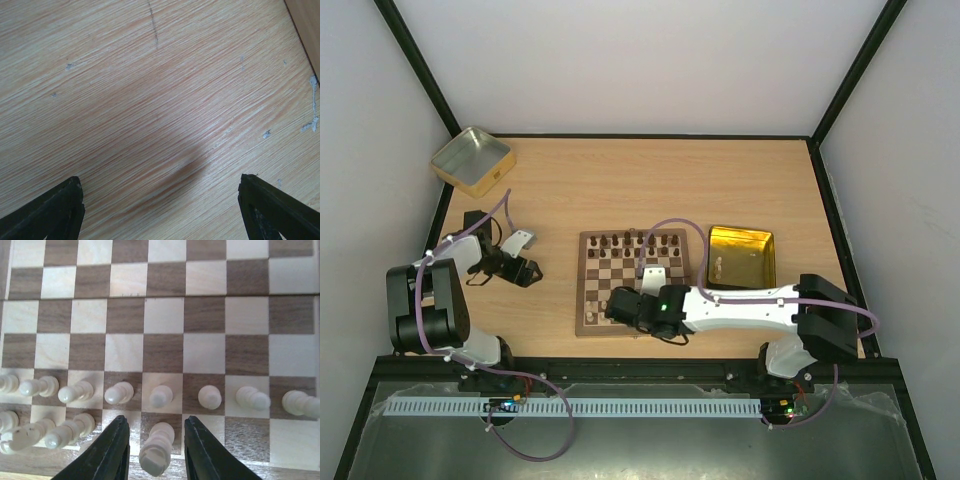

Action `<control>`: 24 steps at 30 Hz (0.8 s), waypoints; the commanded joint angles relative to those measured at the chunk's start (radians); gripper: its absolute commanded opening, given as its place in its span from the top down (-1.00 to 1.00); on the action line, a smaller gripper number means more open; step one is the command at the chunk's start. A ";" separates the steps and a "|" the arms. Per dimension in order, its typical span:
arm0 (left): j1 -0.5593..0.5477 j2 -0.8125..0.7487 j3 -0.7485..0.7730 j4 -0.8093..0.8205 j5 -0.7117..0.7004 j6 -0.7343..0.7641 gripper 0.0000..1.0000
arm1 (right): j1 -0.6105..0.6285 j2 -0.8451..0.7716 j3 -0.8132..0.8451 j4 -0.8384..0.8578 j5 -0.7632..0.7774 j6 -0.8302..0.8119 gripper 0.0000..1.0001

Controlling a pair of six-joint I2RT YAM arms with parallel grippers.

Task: Set up the chess pieces on the board
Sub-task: Place the chess piece on the chessboard, then pick up the chess piece from the storage box.

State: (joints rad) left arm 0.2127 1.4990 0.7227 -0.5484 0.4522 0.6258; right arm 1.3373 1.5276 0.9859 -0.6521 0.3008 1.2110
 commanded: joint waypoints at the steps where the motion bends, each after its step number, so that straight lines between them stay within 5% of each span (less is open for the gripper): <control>1: 0.004 0.007 -0.030 -0.074 -0.017 0.002 -0.68 | -0.027 -0.043 0.055 -0.113 0.113 -0.002 0.41; 6: 0.003 0.009 -0.029 -0.075 -0.017 0.003 -0.68 | -0.181 -0.160 0.031 -0.175 0.179 -0.049 0.41; 14: 0.004 0.023 -0.026 -0.081 -0.008 0.011 -0.68 | -0.697 -0.262 -0.048 -0.074 0.051 -0.353 0.41; 24: 0.004 0.038 -0.020 -0.093 0.005 0.021 -0.68 | -0.885 -0.143 -0.132 0.093 -0.161 -0.447 0.42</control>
State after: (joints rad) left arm 0.2127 1.5013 0.7227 -0.5526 0.4622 0.6384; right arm 0.4683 1.3441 0.8791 -0.6331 0.2111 0.8230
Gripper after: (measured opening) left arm 0.840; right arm 0.289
